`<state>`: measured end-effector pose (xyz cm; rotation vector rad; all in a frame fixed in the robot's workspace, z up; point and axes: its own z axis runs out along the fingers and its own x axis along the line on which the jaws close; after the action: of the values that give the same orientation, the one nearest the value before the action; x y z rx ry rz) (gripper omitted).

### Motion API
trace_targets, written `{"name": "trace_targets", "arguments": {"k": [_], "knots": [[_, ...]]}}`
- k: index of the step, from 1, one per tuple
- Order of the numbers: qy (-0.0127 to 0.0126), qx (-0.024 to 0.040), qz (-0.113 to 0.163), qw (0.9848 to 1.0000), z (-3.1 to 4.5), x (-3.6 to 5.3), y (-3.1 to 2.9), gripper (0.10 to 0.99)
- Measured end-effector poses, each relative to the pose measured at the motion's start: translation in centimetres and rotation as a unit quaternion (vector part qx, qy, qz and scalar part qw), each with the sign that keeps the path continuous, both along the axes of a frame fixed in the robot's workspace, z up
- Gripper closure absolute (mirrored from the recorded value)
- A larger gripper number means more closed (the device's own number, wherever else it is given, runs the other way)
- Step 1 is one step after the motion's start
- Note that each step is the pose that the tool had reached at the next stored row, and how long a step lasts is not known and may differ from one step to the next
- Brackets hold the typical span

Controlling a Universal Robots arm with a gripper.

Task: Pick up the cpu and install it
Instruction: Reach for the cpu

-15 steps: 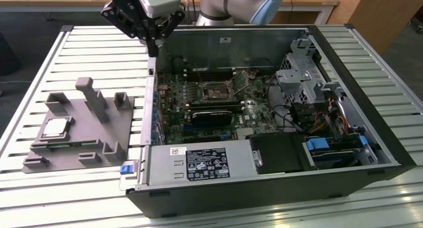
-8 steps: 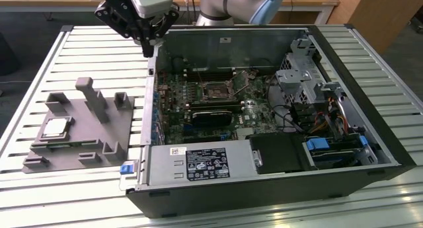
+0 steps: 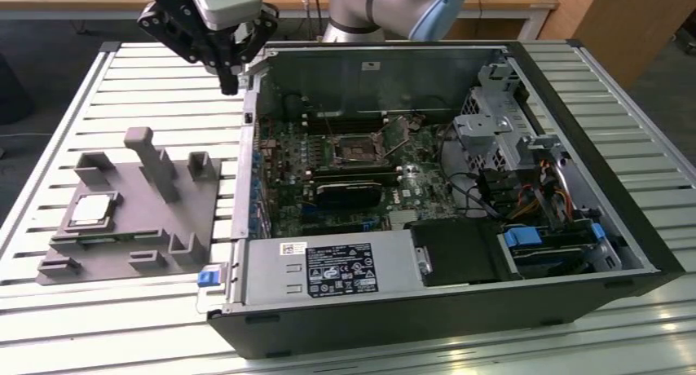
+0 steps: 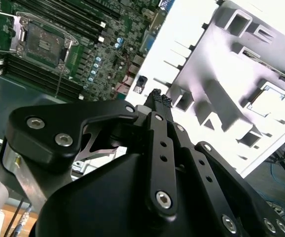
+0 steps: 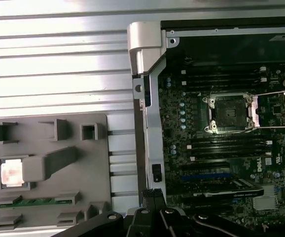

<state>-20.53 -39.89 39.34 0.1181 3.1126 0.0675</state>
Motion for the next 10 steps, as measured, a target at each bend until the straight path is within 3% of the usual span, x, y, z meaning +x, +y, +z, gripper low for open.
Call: {"name": "trace_targets", "arguments": {"k": [10], "knots": [[-0.0001, 0.0, 0.0, 1.0, -0.01, -1.95, 0.0, 0.98]]}}
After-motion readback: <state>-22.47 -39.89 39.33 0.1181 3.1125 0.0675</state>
